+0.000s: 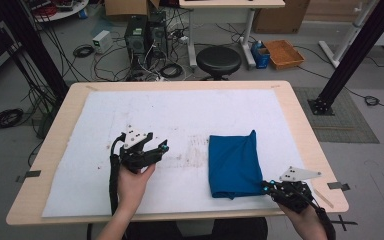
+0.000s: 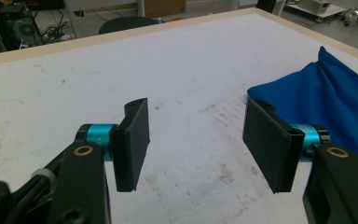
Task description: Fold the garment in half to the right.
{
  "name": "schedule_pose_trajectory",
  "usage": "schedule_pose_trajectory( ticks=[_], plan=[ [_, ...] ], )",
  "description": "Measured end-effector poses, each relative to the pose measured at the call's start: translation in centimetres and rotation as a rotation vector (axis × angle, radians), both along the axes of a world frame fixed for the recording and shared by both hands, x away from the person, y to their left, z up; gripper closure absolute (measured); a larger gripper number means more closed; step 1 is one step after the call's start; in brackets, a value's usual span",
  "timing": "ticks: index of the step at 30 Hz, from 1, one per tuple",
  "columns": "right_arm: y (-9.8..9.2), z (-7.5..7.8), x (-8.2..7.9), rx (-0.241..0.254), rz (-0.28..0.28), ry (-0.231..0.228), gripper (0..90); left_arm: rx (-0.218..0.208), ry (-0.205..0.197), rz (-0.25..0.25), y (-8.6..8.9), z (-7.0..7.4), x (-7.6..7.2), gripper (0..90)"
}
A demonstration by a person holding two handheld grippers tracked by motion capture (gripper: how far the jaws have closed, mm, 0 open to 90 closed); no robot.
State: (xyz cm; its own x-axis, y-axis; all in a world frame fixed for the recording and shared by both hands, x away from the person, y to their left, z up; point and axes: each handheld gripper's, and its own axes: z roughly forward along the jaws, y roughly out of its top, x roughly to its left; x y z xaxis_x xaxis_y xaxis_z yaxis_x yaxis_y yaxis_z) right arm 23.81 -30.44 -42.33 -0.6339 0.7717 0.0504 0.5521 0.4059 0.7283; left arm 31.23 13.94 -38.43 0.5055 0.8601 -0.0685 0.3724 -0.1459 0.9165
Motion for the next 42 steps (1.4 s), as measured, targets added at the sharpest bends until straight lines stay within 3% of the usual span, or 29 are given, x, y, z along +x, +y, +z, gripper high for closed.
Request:
schedule_pose_trajectory(
  ticks=[5,7,9,11,14,18,22,24,27,29,31,34,35,37,42],
  plan=[
    [-1.3,0.0,-0.5,0.004,-0.034,0.008,88.4,-0.008,-0.001,0.004,0.1,0.0,0.0,41.2],
    [-1.5,-0.3,-0.6,-0.001,-0.042,0.025,80.6,-0.007,-0.001,0.001,0.1,0.0,0.0,41.1],
    [-1.8,-0.2,-0.5,0.008,-0.054,0.028,78.4,-0.009,0.001,0.002,0.1,0.1,-0.1,41.1],
    [-2.2,0.3,0.0,0.024,-0.076,0.007,73.4,-0.008,0.0,0.0,0.0,0.1,-0.1,41.1],
    [-2.6,1.5,1.8,0.051,-0.115,-0.032,69.6,-0.007,0.001,-0.002,0.0,0.1,0.0,41.2],
    [-2.1,2.6,6.3,0.102,-0.161,-0.04,68.6,-0.009,0.001,-0.002,-0.1,0.1,0.0,41.1],
    [-0.8,2.7,11.5,0.11,-0.222,-0.029,66.8,-0.01,0.005,-0.005,0.0,0.0,0.0,41.2],
    [-0.3,2.4,13.4,0.145,-0.252,0.003,64.5,-0.012,0.007,-0.005,0.2,-0.1,0.1,41.1],
    [0.3,1.9,15.4,0.129,-0.291,0.014,63.9,-0.015,0.01,-0.005,0.4,-0.2,0.1,41.2],
    [0.6,1.5,16.4,0.155,-0.301,0.048,66.3,-0.015,0.013,-0.005,0.5,-0.2,0.1,41.1],
    [0.8,1.0,17.0,0.153,-0.292,0.065,77.7,-0.018,0.015,-0.005,0.5,-0.3,0.1,41.1],
    [0.8,0.7,17.2,0.122,-0.283,0.035,89.2,-0.019,0.019,-0.006,0.4,-0.4,0.1,41.2],
    [0.7,0.7,17.3,0.106,-0.283,0.019,89.2,-0.016,0.019,-0.008,0.4,-0.4,0.1,41.2],
    [0.5,0.5,17.5,0.122,-0.264,0.0,89.3,-0.015,0.022,-0.012,0.4,-0.4,0.1,41.1],
    [-0.3,-0.3,17.6,0.112,-0.288,0.025,89.3,-0.015,0.019,-0.007,0.3,-0.4,0.1,41.1]
  ],
)
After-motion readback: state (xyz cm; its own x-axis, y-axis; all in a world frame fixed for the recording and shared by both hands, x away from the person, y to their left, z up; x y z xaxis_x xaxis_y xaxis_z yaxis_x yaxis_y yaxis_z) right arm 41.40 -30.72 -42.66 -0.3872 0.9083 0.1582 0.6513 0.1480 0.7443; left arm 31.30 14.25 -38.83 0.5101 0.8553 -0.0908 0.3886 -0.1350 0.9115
